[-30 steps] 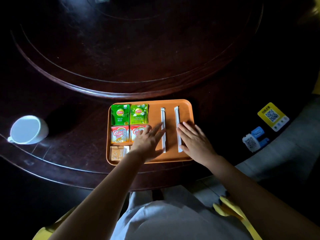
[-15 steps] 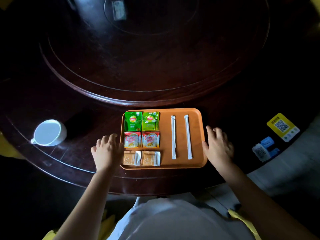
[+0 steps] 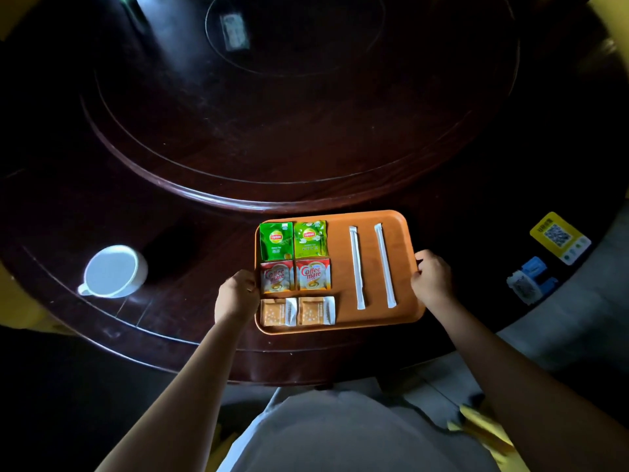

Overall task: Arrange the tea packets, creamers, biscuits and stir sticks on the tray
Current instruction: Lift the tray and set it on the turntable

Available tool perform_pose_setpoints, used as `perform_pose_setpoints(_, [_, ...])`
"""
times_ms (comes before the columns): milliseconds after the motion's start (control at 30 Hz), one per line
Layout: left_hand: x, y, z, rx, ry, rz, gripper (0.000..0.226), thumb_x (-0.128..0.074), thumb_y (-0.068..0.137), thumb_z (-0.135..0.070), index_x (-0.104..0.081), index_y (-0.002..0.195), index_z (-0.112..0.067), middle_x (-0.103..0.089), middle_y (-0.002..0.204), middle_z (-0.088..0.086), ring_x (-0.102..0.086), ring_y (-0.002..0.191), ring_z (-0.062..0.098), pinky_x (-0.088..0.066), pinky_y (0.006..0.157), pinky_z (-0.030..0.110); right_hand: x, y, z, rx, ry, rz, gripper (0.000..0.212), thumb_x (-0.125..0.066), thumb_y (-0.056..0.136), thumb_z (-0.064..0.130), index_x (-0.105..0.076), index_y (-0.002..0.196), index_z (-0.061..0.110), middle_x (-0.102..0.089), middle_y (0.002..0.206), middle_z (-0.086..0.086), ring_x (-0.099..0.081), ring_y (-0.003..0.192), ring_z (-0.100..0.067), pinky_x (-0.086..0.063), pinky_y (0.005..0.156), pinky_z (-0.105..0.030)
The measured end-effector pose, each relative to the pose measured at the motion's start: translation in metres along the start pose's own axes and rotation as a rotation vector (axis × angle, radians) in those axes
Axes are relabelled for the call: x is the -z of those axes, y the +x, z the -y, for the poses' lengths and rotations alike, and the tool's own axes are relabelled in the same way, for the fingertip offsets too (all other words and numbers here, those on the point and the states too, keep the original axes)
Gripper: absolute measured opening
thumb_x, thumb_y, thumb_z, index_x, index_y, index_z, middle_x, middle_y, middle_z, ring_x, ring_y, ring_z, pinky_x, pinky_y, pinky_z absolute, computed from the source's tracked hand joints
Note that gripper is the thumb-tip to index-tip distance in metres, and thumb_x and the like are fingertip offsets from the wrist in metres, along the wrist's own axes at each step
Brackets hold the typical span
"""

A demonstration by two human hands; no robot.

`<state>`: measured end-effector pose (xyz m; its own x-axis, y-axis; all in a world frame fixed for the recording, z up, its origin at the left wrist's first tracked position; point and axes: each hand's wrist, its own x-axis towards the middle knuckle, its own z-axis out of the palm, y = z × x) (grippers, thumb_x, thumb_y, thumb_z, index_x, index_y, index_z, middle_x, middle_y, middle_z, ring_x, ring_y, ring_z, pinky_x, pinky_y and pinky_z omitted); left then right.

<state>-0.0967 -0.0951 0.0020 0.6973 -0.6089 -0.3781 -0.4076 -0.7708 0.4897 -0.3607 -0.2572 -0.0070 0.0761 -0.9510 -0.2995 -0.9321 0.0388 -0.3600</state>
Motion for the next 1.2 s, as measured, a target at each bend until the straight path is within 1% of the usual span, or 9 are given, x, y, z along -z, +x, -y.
perform_pose_setpoints(133, [0.003,-0.002,0.014,-0.086,0.041,-0.003,0.016,-0.055,0.078,-0.004,-0.068,0.087,-0.004,-0.071,0.088,0.022,-0.064,0.087,0.041,-0.047,0.069,0.037,-0.004,-0.009,-0.002,-0.015,0.08,0.0,0.022,-0.055,0.079,-0.007,-0.06,0.1,-0.001,-0.066,0.103,-0.023,-0.059,0.1,-0.038,-0.048,0.086,-0.04])
perform_pose_setpoints(267, [0.009,-0.007,0.023,-0.117,0.007,-0.006,0.017,-0.055,0.078,-0.003,-0.068,0.089,-0.002,-0.071,0.087,0.022,-0.064,0.087,0.04,-0.047,0.071,0.037,-0.006,-0.026,-0.001,-0.025,0.121,-0.025,0.023,-0.057,0.079,-0.007,-0.061,0.101,-0.001,-0.066,0.103,-0.023,-0.06,0.099,-0.037,-0.048,0.082,-0.036])
perform_pose_setpoints(367, [0.023,-0.015,0.03,-0.155,-0.04,-0.027,0.018,-0.058,0.077,0.0,-0.068,0.091,-0.001,-0.072,0.089,0.021,-0.065,0.089,0.037,-0.046,0.073,0.034,-0.004,-0.039,0.001,0.0,0.184,-0.057,0.024,-0.056,0.079,-0.008,-0.061,0.102,-0.002,-0.066,0.103,-0.023,-0.06,0.097,-0.038,-0.042,0.076,-0.031])
perform_pose_setpoints(533, [0.053,-0.022,0.041,-0.156,-0.132,-0.067,0.024,-0.062,0.075,0.0,-0.069,0.097,-0.005,-0.073,0.094,0.016,-0.066,0.09,0.029,-0.041,0.074,0.026,0.01,-0.062,0.018,0.049,0.309,-0.13,0.024,-0.058,0.081,-0.008,-0.06,0.105,-0.006,-0.063,0.106,-0.026,-0.059,0.1,-0.039,-0.042,0.081,-0.033])
perform_pose_setpoints(633, [0.067,-0.02,0.042,-0.157,-0.158,-0.077,0.026,-0.063,0.075,-0.003,-0.07,0.1,-0.008,-0.073,0.093,0.014,-0.067,0.089,0.027,-0.044,0.077,0.029,0.02,-0.065,0.029,0.058,0.354,-0.141,0.026,-0.056,0.081,-0.01,-0.06,0.106,-0.006,-0.063,0.106,-0.027,-0.059,0.1,-0.039,-0.044,0.083,-0.035])
perform_pose_setpoints(833, [0.081,-0.009,0.027,-0.171,-0.176,-0.126,0.027,-0.062,0.075,-0.002,-0.07,0.1,-0.009,-0.074,0.093,0.013,-0.067,0.087,0.026,-0.048,0.079,0.033,0.039,-0.052,0.05,0.048,0.422,-0.128,0.023,-0.059,0.081,-0.007,-0.062,0.104,-0.005,-0.063,0.107,-0.026,-0.059,0.1,-0.039,-0.042,0.081,-0.032])
perform_pose_setpoints(900, [0.083,-0.003,0.02,-0.173,-0.179,-0.134,0.027,-0.062,0.075,-0.002,-0.07,0.1,-0.008,-0.073,0.092,0.014,-0.067,0.086,0.026,-0.05,0.08,0.035,0.046,-0.043,0.057,0.028,0.428,-0.112,0.026,-0.06,0.081,-0.006,-0.061,0.107,-0.005,-0.062,0.11,-0.026,-0.058,0.101,-0.038,-0.043,0.082,-0.032])
perform_pose_setpoints(1100, [0.099,0.032,-0.021,-0.207,-0.181,-0.155,0.027,-0.06,0.073,-0.008,-0.072,0.097,-0.01,-0.074,0.089,0.016,-0.069,0.084,0.027,-0.053,0.077,0.039,0.074,0.005,0.077,0.064,0.436,-0.066,0.027,-0.059,0.082,-0.002,-0.061,0.109,0.0,-0.063,0.112,-0.022,-0.058,0.095,-0.03,-0.045,0.083,-0.035])
perform_pose_setpoints(1200, [0.109,0.058,-0.048,-0.224,-0.157,-0.184,0.025,-0.061,0.075,-0.003,-0.072,0.096,-0.01,-0.074,0.089,0.018,-0.069,0.086,0.029,-0.052,0.078,0.039,0.086,0.037,0.091,0.105,0.428,-0.061,0.025,-0.06,0.081,0.001,-0.062,0.106,0.002,-0.064,0.109,-0.02,-0.055,0.089,-0.023,-0.046,0.081,-0.035])
